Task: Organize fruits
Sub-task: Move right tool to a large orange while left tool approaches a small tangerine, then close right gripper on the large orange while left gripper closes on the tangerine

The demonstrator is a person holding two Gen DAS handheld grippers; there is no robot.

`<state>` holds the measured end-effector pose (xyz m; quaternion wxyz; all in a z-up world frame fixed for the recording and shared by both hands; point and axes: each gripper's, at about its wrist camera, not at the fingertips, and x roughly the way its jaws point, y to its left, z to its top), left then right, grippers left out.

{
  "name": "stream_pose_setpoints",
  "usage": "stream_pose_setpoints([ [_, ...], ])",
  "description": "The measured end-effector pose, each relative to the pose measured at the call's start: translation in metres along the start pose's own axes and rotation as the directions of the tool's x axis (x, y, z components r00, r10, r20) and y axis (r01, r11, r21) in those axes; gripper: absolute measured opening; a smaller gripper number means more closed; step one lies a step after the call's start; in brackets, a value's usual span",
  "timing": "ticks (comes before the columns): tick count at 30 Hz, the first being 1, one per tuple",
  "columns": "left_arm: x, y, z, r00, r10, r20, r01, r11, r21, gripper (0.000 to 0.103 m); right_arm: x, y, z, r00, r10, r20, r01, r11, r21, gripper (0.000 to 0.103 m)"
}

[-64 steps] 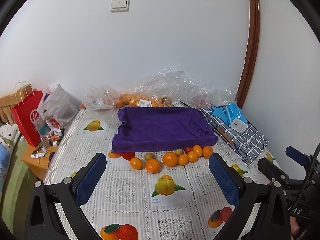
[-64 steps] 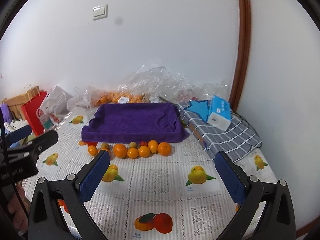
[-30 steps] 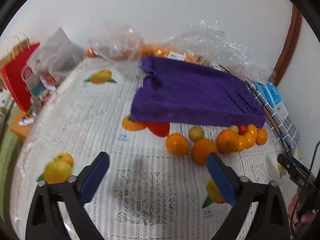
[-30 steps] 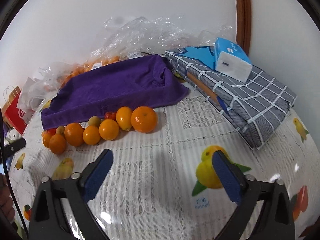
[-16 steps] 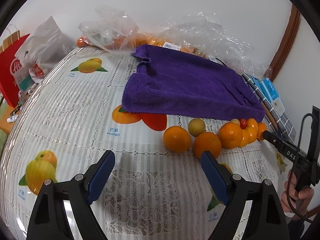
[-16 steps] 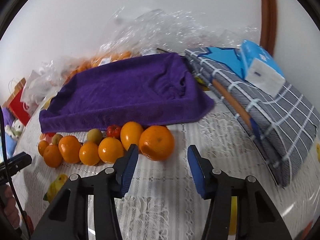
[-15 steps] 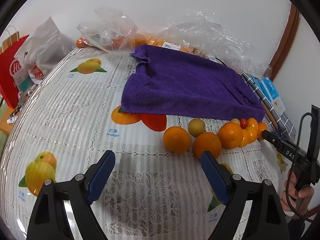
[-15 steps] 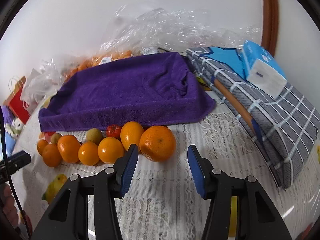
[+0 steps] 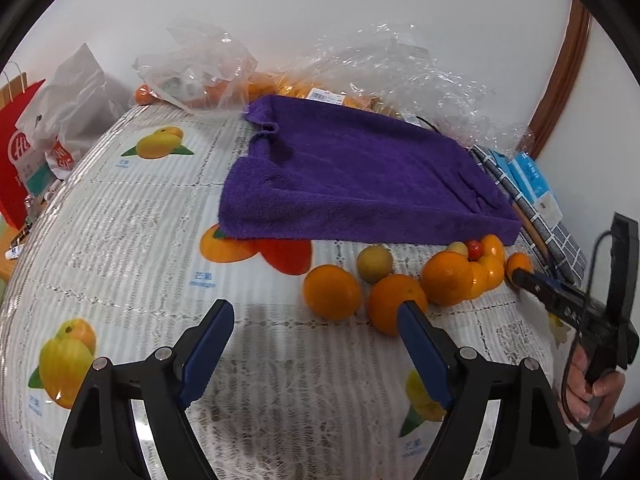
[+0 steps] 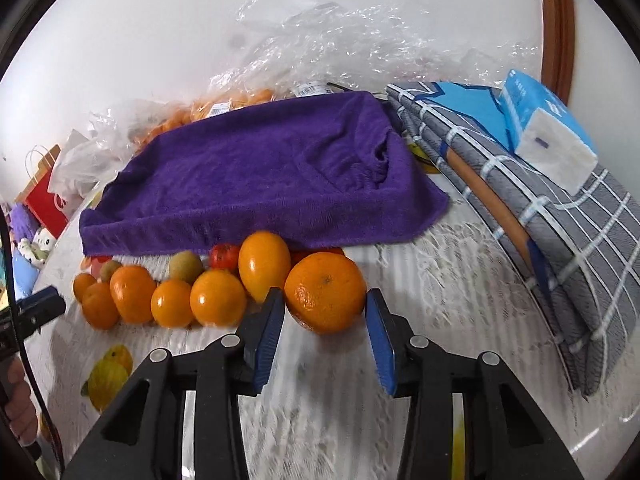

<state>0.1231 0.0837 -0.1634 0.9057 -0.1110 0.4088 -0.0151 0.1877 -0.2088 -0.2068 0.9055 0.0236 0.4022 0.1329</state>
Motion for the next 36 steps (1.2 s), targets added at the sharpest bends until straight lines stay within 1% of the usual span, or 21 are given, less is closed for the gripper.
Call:
stream_pose_setpoints([
  [3, 0.005, -0.003, 0.003, 1.0, 0.021, -0.011, -0.021, 1.0, 0.007, 0.077, -0.014, -0.004, -0.01, 1.0, -0.005, -0.008, 0.005, 1.0, 0.007, 0.042],
  [5, 0.007, -0.002, 0.006, 0.999, 0.031, -0.012, -0.031, 1.0, 0.001, 0.076, -0.02, -0.005, -0.016, 1.0, 0.001, -0.015, -0.001, 1.0, -0.001, 0.042],
  [6, 0.009, -0.001, 0.007, 0.999, 0.036, -0.011, -0.036, 0.999, -0.005, 0.074, -0.021, -0.005, -0.02, 1.0, 0.002, -0.019, -0.002, 1.0, -0.004, 0.042],
  [7, 0.011, 0.001, 0.008, 1.0, 0.03, -0.01, -0.03, 0.999, -0.013, 0.072, -0.021, -0.005, -0.021, 1.0, 0.001, -0.023, -0.001, 1.0, -0.004, 0.042],
  [9, 0.017, 0.003, 0.01, 1.0, 0.014, -0.027, -0.015, 0.999, -0.031, 0.063, -0.019, -0.006, -0.025, 1.0, 0.007, -0.028, -0.006, 1.0, 0.005, 0.042],
  [10, 0.02, 0.005, 0.011, 0.999, 0.002, -0.037, -0.003, 0.999, -0.04, 0.061, -0.018, -0.006, -0.025, 0.999, 0.009, -0.03, -0.009, 1.0, 0.011, 0.042],
  [12, 0.025, 0.007, 0.012, 0.999, -0.019, -0.048, 0.017, 0.998, -0.054, 0.052, -0.016, -0.005, -0.024, 1.0, 0.004, -0.027, -0.004, 1.0, 0.016, 0.043],
  [15, 0.029, 0.011, 0.012, 0.995, -0.08, -0.052, 0.075, 0.992, -0.1, 0.044, -0.008, -0.003, -0.02, 0.999, 0.005, -0.035, -0.004, 1.0, 0.03, 0.044],
  [18, 0.028, 0.009, 0.009, 0.995, -0.089, -0.051, 0.084, 0.992, -0.094, 0.04, -0.006, 0.001, -0.018, 1.0, -0.015, -0.025, 0.015, 1.0, 0.017, 0.048],
  [21, 0.027, 0.008, 0.004, 0.994, -0.093, -0.049, 0.089, 0.992, -0.084, 0.04, -0.005, 0.006, -0.019, 0.999, -0.036, -0.017, 0.036, 0.999, 0.007, 0.05],
  [25, 0.028, 0.007, 0.002, 0.994, -0.108, -0.017, 0.107, 0.991, -0.077, 0.038, -0.005, 0.009, -0.019, 0.998, -0.052, -0.029, 0.052, 0.999, -0.012, 0.05],
  [29, 0.028, 0.009, 0.0, 0.99, -0.141, 0.022, 0.143, 0.987, -0.079, 0.036, -0.005, 0.009, -0.021, 0.998, -0.049, -0.033, 0.048, 0.999, -0.013, 0.05],
  [30, 0.026, 0.01, 0.0, 0.987, -0.155, 0.032, 0.157, 0.984, -0.079, 0.033, -0.005, 0.009, -0.021, 0.998, -0.049, -0.033, 0.049, 0.999, -0.014, 0.05],
  [32, 0.023, 0.013, -0.001, 0.98, -0.193, 0.056, 0.197, 0.977, -0.086, 0.033, -0.006, 0.01, -0.021, 0.998, -0.056, -0.031, 0.056, 0.998, -0.019, 0.05],
  [33, 0.022, 0.014, -0.001, 0.979, -0.194, 0.061, 0.199, 0.976, -0.09, 0.033, -0.006, 0.011, -0.022, 0.998, -0.064, -0.028, 0.063, 0.998, -0.023, 0.05],
  [35, 0.022, 0.014, -0.001, 0.979, -0.196, 0.062, 0.201, 0.975, -0.096, 0.033, -0.007, 0.013, -0.023, 0.996, -0.085, -0.016, 0.084, 0.996, -0.03, 0.043],
  [36, 0.022, 0.015, 0.0, 0.978, -0.2, 0.062, 0.206, 0.974, -0.098, 0.033, -0.008, 0.014, -0.024, 0.996, -0.088, -0.011, 0.088, 0.996, -0.034, 0.043],
])
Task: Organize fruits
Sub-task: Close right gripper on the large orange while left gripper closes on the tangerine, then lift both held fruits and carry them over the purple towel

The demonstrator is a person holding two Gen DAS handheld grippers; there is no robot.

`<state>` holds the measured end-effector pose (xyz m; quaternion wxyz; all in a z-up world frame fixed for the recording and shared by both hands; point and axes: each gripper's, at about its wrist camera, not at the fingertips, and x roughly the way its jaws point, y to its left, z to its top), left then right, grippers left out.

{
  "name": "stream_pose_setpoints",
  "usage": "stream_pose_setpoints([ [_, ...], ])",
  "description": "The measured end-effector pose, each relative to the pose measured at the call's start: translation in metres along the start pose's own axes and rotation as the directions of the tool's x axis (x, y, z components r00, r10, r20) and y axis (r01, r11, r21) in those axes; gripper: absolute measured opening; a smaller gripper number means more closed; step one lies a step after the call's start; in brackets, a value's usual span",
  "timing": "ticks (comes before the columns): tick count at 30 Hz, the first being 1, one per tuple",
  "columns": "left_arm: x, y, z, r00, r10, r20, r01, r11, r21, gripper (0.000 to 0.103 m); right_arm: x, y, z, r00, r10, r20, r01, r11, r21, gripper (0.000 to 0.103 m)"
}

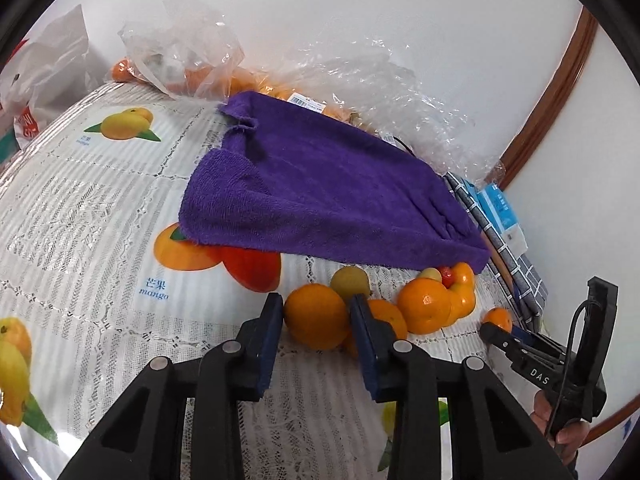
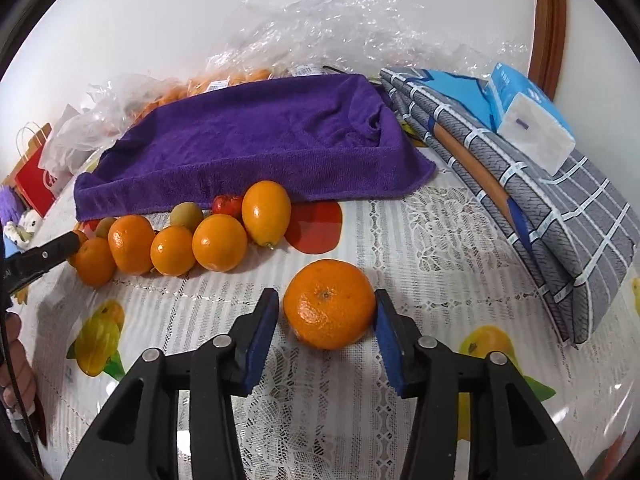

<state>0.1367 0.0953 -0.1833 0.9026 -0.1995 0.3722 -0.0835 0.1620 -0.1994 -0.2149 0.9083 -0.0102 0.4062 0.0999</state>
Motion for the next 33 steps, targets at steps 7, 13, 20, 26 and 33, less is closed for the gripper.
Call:
stream_pose_setpoints([
  [7, 0.005, 0.0, -0.001, 1.0, 0.01, -0.028, -0.01, 1.0, -0.004, 0.033, 0.0, 0.007, -0.001, 0.999, -0.034, 0.005, 0.035, 0.999, -0.039, 0.043],
  [13, 0.003, 0.003, -0.001, 1.0, -0.004, -0.014, 0.004, 1.0, -0.018, 0.033, -0.003, 0.004, -0.002, 1.0, -0.023, 0.021, 0.024, 0.999, -0.033, 0.043],
  [20, -0.004, 0.003, 0.0, 1.0, -0.008, 0.025, 0.008, 1.0, -0.024, 0.033, -0.009, -0.001, -0.004, 0.998, -0.002, 0.057, 0.003, 1.0, -0.013, 0.043],
  [26, -0.015, 0.002, 0.0, 0.996, 0.0, 0.087, 0.001, 1.0, -0.021, 0.033, -0.014, -0.006, -0.004, 0.996, 0.005, 0.086, -0.006, 1.0, 0.014, 0.043],
  [33, -0.027, 0.002, 0.006, 0.992, 0.006, 0.125, 0.0, 0.999, -0.043, 0.033, -0.021, 0.0, -0.004, 0.995, 0.021, 0.093, -0.023, 1.0, 0.015, 0.043],
])
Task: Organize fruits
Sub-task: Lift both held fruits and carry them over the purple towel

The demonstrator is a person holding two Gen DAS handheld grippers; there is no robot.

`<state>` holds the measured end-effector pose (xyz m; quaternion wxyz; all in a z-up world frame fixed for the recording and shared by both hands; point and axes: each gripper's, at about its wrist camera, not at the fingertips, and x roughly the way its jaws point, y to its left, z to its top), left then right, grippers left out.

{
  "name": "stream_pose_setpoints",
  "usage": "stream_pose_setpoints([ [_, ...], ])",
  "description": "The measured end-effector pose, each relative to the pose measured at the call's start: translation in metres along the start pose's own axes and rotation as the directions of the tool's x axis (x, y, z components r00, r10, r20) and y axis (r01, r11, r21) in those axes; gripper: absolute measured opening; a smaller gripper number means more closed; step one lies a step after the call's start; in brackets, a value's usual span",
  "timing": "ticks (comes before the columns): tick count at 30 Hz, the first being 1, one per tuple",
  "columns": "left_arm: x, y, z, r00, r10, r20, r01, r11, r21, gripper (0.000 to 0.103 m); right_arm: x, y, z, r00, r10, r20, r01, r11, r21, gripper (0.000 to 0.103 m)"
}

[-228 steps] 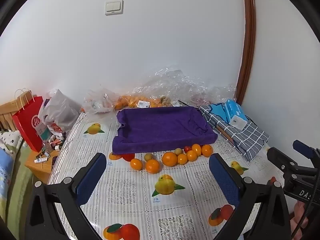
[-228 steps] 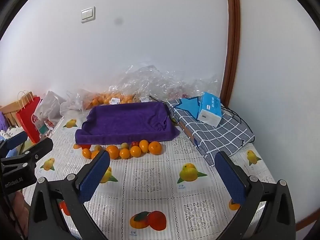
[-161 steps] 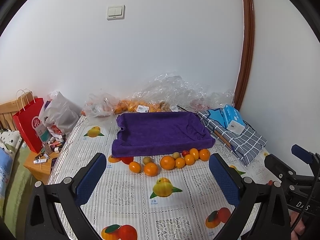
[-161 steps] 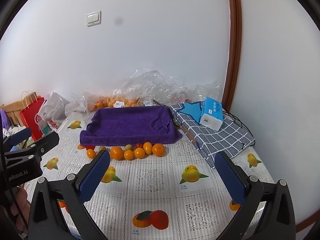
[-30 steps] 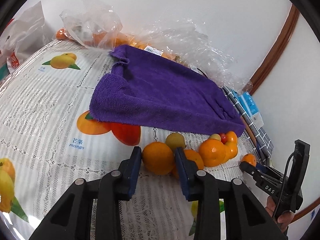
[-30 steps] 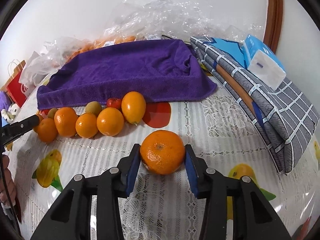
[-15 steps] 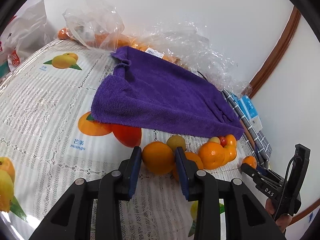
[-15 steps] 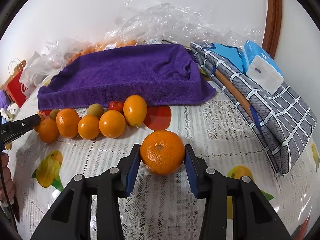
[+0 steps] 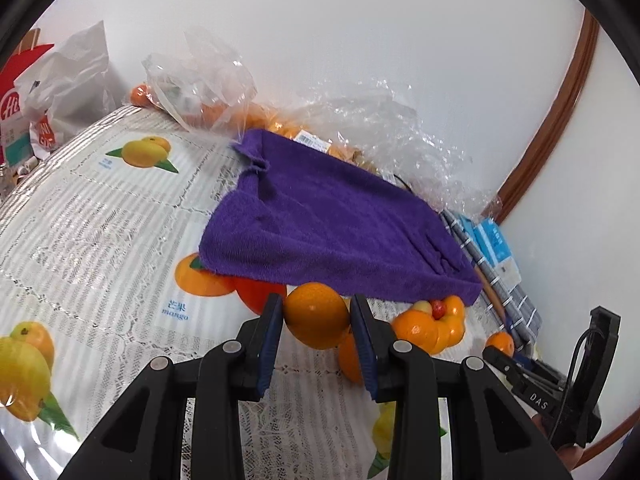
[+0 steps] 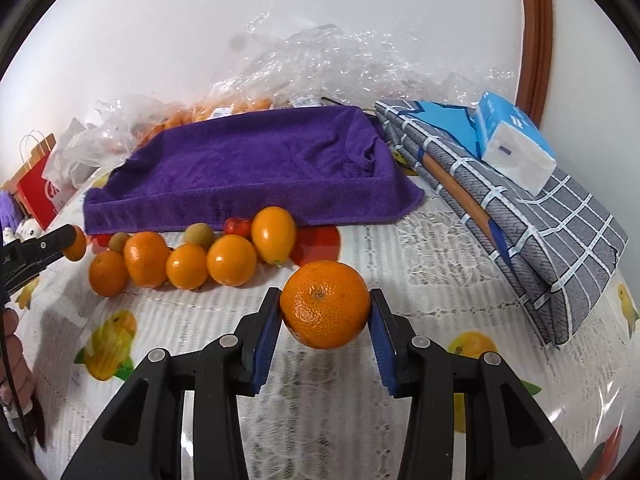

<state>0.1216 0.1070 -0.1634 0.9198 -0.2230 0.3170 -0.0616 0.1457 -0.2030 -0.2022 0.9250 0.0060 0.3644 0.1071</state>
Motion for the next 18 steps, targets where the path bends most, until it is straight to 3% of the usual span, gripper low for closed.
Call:
stream_pose_setpoints([
  [12, -0.021, -0.013, 0.04, 0.999, 0.003, 0.042, -0.003, 1.0, 0.016, 0.033, -0.025, 0.019, 0.043, 0.997, 0.022, 0.068, -0.022, 1.0, -0.01, 0.043],
  [18, -0.019, -0.022, 0.059, 0.998, 0.051, 0.035, -0.052, 0.998, 0.035, 0.033, -0.027, 0.022, 0.063, 0.996, 0.019, 0.083, -0.02, 1.0, 0.0, 0.043],
])
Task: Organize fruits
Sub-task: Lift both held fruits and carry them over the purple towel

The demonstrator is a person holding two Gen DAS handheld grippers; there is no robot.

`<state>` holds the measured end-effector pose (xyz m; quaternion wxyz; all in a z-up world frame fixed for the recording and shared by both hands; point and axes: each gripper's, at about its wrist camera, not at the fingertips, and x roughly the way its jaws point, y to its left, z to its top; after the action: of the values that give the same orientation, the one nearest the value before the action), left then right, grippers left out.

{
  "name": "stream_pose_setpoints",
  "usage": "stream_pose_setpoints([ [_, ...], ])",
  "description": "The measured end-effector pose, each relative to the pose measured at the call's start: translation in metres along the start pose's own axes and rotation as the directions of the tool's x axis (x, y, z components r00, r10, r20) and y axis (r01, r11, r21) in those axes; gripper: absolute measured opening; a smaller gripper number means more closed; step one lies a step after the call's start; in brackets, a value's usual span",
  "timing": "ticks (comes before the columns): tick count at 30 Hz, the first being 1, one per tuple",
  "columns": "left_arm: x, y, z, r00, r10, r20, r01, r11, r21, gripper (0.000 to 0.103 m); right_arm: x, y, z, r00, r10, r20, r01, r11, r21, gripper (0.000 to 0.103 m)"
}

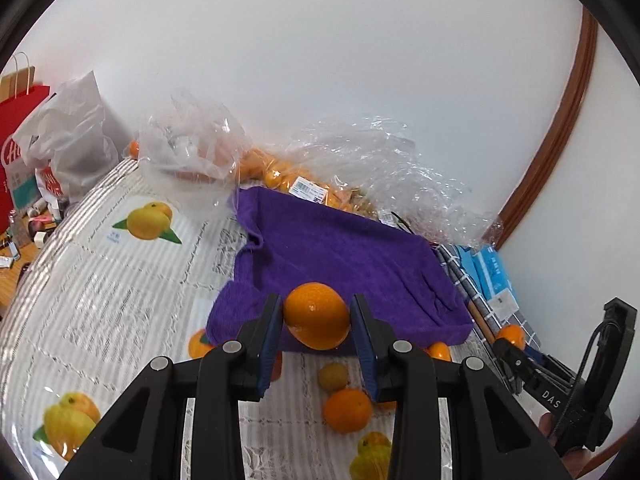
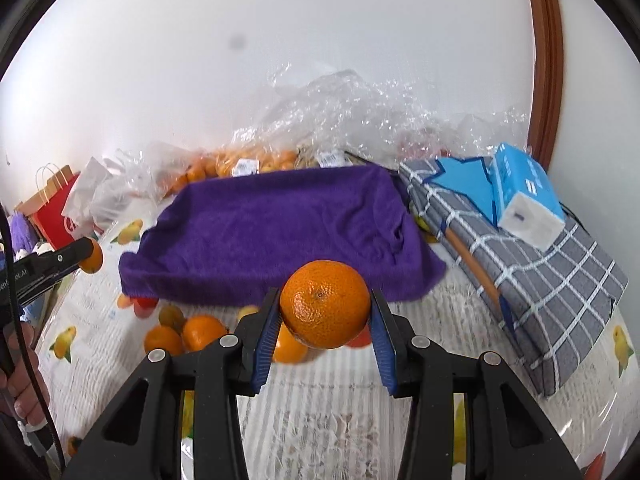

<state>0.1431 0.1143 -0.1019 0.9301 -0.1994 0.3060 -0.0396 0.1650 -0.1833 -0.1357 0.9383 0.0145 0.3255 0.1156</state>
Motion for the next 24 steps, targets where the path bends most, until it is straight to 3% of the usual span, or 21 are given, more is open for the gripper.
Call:
stream_pose_setpoints([
  [11, 0.023, -0.001, 0.039, 0.999, 0.021, -0.026, -0.021, 1.0, -0.016, 0.033, 0.02, -0.004, 0.042, 1.0, -0.002, 0.015, 0.001, 1.0, 0.01, 0.043],
  [24, 0.098, -0.008, 0.065, 0.993, 0.04, -0.108, -0.04, 0.999, -0.001, 0.033, 0.095, -0.01, 0.062, 0.999, 0.013, -0.048, -0.013, 1.0, -0.013, 0.043],
])
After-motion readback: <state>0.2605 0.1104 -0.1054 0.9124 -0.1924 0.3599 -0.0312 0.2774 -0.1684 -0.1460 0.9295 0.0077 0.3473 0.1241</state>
